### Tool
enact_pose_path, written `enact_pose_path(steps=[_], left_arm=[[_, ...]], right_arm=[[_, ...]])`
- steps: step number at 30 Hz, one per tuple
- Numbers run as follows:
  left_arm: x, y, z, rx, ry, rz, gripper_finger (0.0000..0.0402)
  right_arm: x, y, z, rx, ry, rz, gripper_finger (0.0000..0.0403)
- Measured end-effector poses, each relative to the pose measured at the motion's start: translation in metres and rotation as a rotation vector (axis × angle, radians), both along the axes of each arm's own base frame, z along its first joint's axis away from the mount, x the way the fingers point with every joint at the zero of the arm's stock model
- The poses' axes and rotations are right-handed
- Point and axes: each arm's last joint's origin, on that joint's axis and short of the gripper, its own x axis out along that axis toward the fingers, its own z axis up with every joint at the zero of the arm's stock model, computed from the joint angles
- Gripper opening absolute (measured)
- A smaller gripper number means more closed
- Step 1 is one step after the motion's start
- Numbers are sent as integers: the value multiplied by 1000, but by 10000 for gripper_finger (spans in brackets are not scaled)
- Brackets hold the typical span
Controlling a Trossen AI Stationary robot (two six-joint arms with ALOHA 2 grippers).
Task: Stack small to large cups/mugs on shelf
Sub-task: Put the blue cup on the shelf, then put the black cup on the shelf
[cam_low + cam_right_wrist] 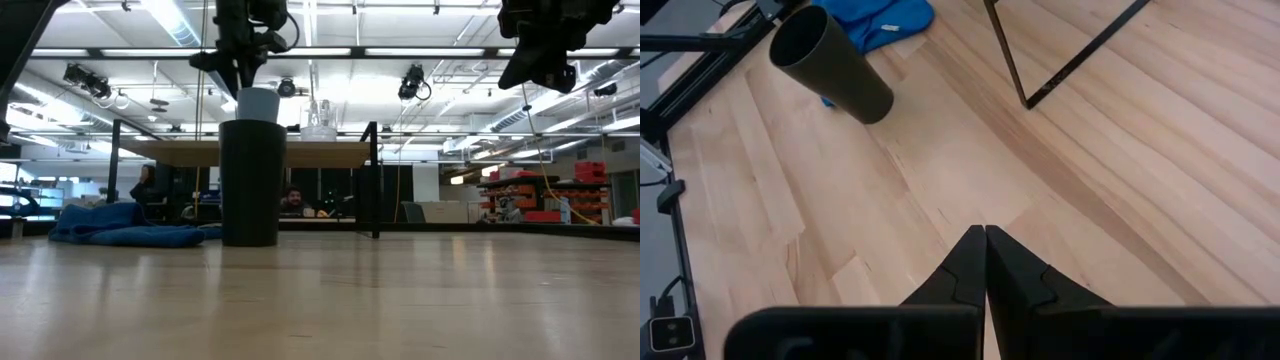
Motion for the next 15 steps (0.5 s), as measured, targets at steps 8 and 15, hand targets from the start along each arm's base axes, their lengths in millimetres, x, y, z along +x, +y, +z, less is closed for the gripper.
enact_pose_path(steps=[8,15], left_arm=[[-12,-8,16,26,-48,19,119],[-31,-28,42,71,-125,10,126]], right_arm=[[0,0,0,0,0,0,12],[0,0,0,-1,1,2,12]])
